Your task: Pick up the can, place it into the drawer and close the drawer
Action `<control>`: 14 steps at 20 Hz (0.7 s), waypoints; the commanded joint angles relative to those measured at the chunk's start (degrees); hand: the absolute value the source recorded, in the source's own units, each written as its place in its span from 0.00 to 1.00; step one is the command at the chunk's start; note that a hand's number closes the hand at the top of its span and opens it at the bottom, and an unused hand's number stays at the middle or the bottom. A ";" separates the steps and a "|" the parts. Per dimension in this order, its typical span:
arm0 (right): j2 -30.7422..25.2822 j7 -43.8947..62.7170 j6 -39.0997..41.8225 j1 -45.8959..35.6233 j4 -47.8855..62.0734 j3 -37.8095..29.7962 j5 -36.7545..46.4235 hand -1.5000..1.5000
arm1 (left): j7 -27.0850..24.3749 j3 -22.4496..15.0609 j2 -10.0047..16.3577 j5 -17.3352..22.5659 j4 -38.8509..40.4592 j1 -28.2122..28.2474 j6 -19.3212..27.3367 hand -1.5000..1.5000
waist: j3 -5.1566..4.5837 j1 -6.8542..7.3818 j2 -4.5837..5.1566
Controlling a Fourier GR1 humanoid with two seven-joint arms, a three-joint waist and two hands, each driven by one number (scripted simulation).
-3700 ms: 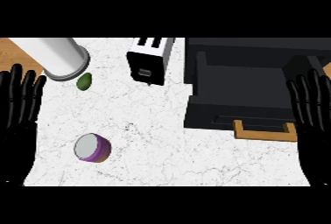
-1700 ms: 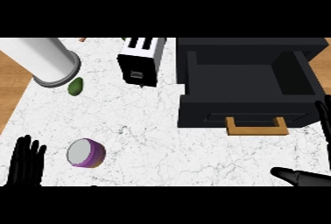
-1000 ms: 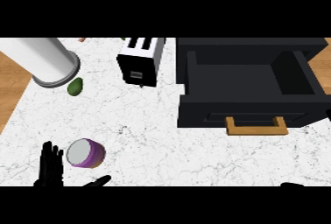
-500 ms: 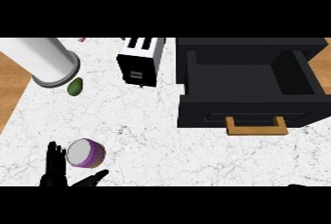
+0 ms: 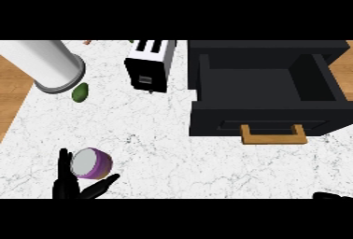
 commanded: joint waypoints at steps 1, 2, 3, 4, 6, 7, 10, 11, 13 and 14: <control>-0.73 -1.44 1.69 -0.07 0.94 -3.75 -3.29 0.00 | -2.28 1.95 0.71 1.11 6.62 -4.11 -1.31 0.00 | 0.01 -0.08 0.00; 0.84 3.55 -1.70 -2.49 -1.21 1.77 1.83 0.00 | -1.29 2.96 2.50 1.46 7.11 -5.99 -1.80 0.00 | 0.00 0.02 0.02; 1.16 1.50 0.20 -0.04 -1.78 0.82 0.83 0.00 | -2.76 3.54 3.10 2.63 5.91 -3.04 -4.01 0.00 | 0.01 0.02 -0.01; 1.55 -0.97 1.42 1.60 -1.35 0.02 0.49 0.00 | -6.38 3.62 2.29 1.68 11.23 -4.46 -3.83 0.00 | 0.01 -0.07 0.00; 4.70 -1.46 -0.70 1.85 -2.54 4.62 5.77 0.00 | -4.42 3.90 3.40 1.59 11.80 -8.29 -3.34 0.00 | 0.00 -0.07 0.02; -0.18 3.53 1.54 1.67 -5.55 -3.67 -4.11 0.00 | -1.85 2.92 4.13 2.11 5.53 -3.54 -4.77 0.00 | 0.02 -0.06 -0.04; 2.50 3.19 -2.85 -3.69 -1.76 3.54 6.01 0.00 | -3.42 1.78 3.46 0.75 10.16 -8.83 -4.96 0.00 | 0.01 0.11 0.03; 2.11 2.05 0.08 0.51 -3.56 1.44 2.19 0.00 | -4.85 3.18 5.55 2.13 16.20 -11.65 -9.73 0.00 | -0.01 -0.26 0.04; 1.61 1.51 0.07 -0.29 -1.55 -0.01 2.45 0.00 | -2.85 1.13 4.15 1.27 11.57 -8.80 -8.57 0.00 | 0.02 -0.01 -0.01; 1.27 -0.29 1.07 -0.25 -0.11 -1.11 0.80 0.00 | -2.88 3.66 6.66 1.76 19.03 -15.84 -9.07 0.00 | 0.00 -0.26 0.05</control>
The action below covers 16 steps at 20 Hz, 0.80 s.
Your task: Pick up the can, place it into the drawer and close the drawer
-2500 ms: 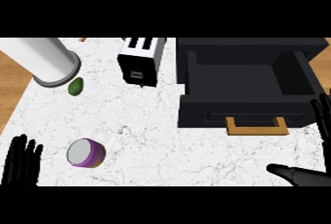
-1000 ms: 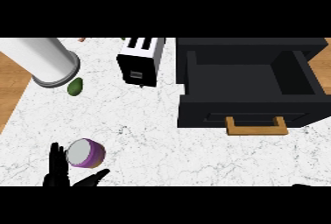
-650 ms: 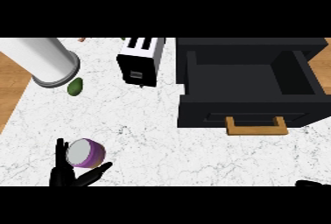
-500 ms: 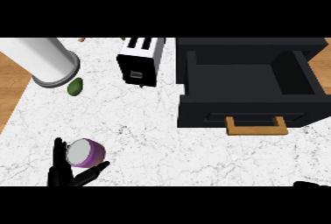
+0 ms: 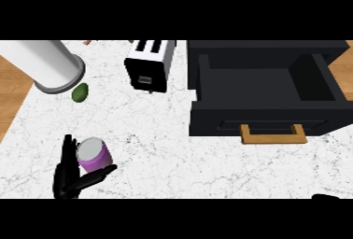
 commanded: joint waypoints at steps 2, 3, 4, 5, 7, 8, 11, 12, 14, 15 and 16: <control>-2.28 0.65 1.69 -0.18 -0.47 -5.09 -5.46 0.00 | -2.38 -0.64 0.01 0.53 4.26 -2.09 -5.01 1.00 | -0.01 -0.11 0.00; 0.97 -1.28 -0.51 -0.17 0.85 -0.73 0.72 0.00 | -0.08 0.25 0.85 1.04 5.63 -6.18 -4.24 1.00 | -0.02 -0.05 0.03; -0.27 1.51 1.14 0.93 -2.52 -1.99 -2.86 0.00 | -5.10 -0.58 -1.40 0.29 6.34 -3.77 -4.25 1.00 | -0.02 -0.08 0.00; -1.39 2.18 -1.57 -4.52 1.30 -1.03 1.08 0.00 | 0.15 -1.40 -0.37 0.87 3.03 -4.44 -5.31 1.00 | -0.01 0.18 0.02; -1.67 0.11 1.65 -0.55 -0.77 -4.31 -3.77 0.00 | -3.37 0.52 1.43 1.82 7.45 -6.48 -8.15 1.00 | -0.01 -0.08 0.01; 1.68 0.78 -1.83 -2.41 -0.16 2.52 4.10 0.00 | -1.82 1.32 2.24 2.22 9.86 -10.59 -8.19 1.00 | -0.04 -0.02 0.08; 1.29 -0.21 -0.30 -0.84 -1.95 0.43 1.61 0.00 | -7.30 0.56 -0.40 0.98 12.95 -10.74 -6.89 1.00 | -0.02 -0.09 0.04; -1.90 6.16 -1.50 -3.96 -4.68 -2.32 -1.49 0.00 | -4.10 -0.03 -0.89 1.85 9.21 -10.17 -7.09 1.00 | -0.02 -0.01 0.00; -2.54 0.43 0.94 -2.75 1.08 -5.31 -2.79 0.00 | -2.83 -0.95 1.51 1.30 6.83 -9.58 -9.55 1.00 | 0.00 0.02 -0.01; -1.03 -0.21 0.12 -3.70 2.19 -1.70 1.03 0.00 | -6.33 -0.53 0.13 1.67 7.71 -7.85 -9.40 1.00 | -0.01 0.11 0.01; -0.57 -0.66 2.64 2.58 -2.47 -4.66 -3.76 0.00 | -0.67 -1.77 -2.39 2.14 1.07 -9.17 -5.56 1.00 | 0.04 -0.07 -0.13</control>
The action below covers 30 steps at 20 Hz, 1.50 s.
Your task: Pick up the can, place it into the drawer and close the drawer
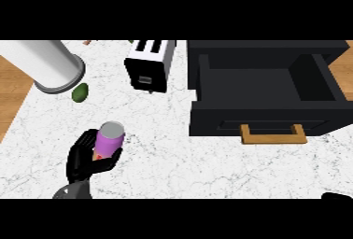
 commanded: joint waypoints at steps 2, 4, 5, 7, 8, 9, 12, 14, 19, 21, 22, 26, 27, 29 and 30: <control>0.25 1.40 -0.49 -0.27 -1.36 0.00 -0.14 0.00 | 5.82 -1.62 0.40 0.45 -4.37 -3.41 -0.89 1.00 | 0.00 0.01 -0.02; 2.50 -2.93 0.20 1.85 -0.11 2.55 2.82 0.00 | 6.59 -2.87 -2.82 -1.61 1.78 -12.88 2.57 1.00 | -0.02 -0.95 0.16; 2.13 -0.15 -1.83 -1.40 -1.24 3.68 4.28 0.00 | 5.73 -1.90 -1.30 -1.50 5.77 -16.81 0.81 1.00 | -0.10 -1.15 0.37; 0.90 -0.66 -1.45 -2.48 1.52 2.45 4.10 0.00 | 5.59 -1.90 -0.18 -1.54 9.26 -19.60 -2.45 1.00 | -0.07 -0.83 0.34; 1.20 0.70 -1.22 -1.42 -0.82 2.54 2.77 0.00 | 3.23 -1.87 -3.30 -2.00 11.64 -21.85 -0.05 1.00 | -0.08 -1.21 0.36; 0.86 0.52 -1.03 -0.43 -0.95 1.03 2.02 0.00 | 6.78 -2.60 -3.26 -2.29 8.51 -22.25 1.69 1.00 | -0.03 -0.68 0.13; 1.06 0.65 -2.50 -2.72 0.76 2.53 5.12 0.00 | 10.49 -4.37 -2.96 -3.02 5.63 -23.06 0.65 1.00 | 0.00 -0.07 0.02; 0.48 1.07 -2.20 -2.61 -0.39 1.85 4.34 0.00 | 14.06 -5.58 -2.64 -3.33 3.66 -24.69 -0.36 1.00 | 0.01 0.03 -0.09; 0.20 1.53 -0.95 0.29 -2.96 0.03 1.96 0.00 | 21.28 -8.22 -3.88 -5.30 -2.62 -29.32 3.75 1.00 | 0.03 -0.08 -0.20; 1.64 1.72 -2.00 -0.41 -1.99 2.40 4.23 0.00 | 23.14 -8.74 -4.84 -5.62 -3.67 -31.45 5.25 1.00 | 0.01 -0.07 -0.08; 2.37 -0.17 -1.86 0.07 -2.15 3.78 6.14 0.00 | 27.17 -9.69 -4.97 -4.71 -7.46 -30.95 4.95 1.00 | 0.02 0.20 -0.18; 1.19 -2.50 -2.00 -2.96 2.60 1.74 5.26 0.00 | 32.67 -13.61 -4.99 -2.10 -11.75 -34.58 9.56 1.00 | 0.03 -0.03 -0.03; 1.09 1.97 -2.43 -1.92 -1.77 2.12 4.48 0.00 | 36.37 -12.24 -5.00 -2.71 -11.78 -38.36 9.74 1.00 | 0.02 -0.20 -0.09; 1.66 -4.66 0.21 1.57 1.30 -0.21 1.95 0.00 | 39.48 -11.46 -3.75 -3.27 -14.56 -39.70 10.13 1.00 | 0.06 -0.18 -0.16; -0.25 1.01 -1.76 -3.42 0.05 0.75 3.15 0.00 | 40.56 -11.23 -5.00 -3.28 -11.85 -43.65 12.73 1.00 | 0.02 -0.31 -0.01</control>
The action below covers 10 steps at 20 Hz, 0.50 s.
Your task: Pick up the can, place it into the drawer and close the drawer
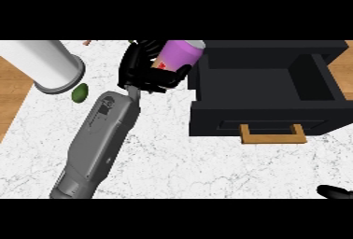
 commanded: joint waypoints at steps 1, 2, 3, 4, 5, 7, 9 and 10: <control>0.32 -0.57 0.13 -0.16 0.45 0.78 0.53 0.00 | 5.90 -4.92 -0.41 0.94 -0.82 -7.11 7.63 1.00 | -0.01 -0.57 0.08; -1.46 2.81 -1.49 -3.62 0.83 -0.95 -0.24 0.00 | 7.45 -2.22 -0.41 -1.32 -2.66 -7.26 4.89 1.00 | -0.02 0.02 0.06; 0.11 0.59 0.03 0.43 -0.02 0.32 0.35 0.00 | 10.59 -0.82 -0.06 -0.79 -2.09 -11.17 4.77 1.00 | 0.00 -0.25 0.04; -1.94 3.36 0.78 0.09 -2.47 -1.86 -2.66 0.00 | 9.38 -0.84 0.14 -1.86 0.75 -12.76 4.53 1.00 | -0.01 -0.63 0.10; -0.71 -0.21 0.10 -1.43 1.34 -0.96 -1.14 0.00 | 9.98 -2.88 -0.41 -0.51 1.44 -13.03 6.85 1.00 | 0.00 -0.50 0.17; 0.04 -0.35 0.20 0.42 -0.78 0.26 0.58 0.00 | 9.42 -4.73 -0.42 0.54 4.63 -17.56 9.44 1.00 | 0.00 -1.25 0.28; 2.33 0.26 -0.54 1.53 -1.79 3.40 2.68 0.00 | 13.26 -6.66 -0.42 1.61 4.69 -19.95 11.25 1.00 | 0.00 -1.06 0.18; 1.06 -0.72 0.37 1.16 -0.38 1.77 1.36 0.00 | 13.30 -2.36 -0.42 -0.02 7.30 -24.01 9.07 1.00 | 0.01 -0.96 0.27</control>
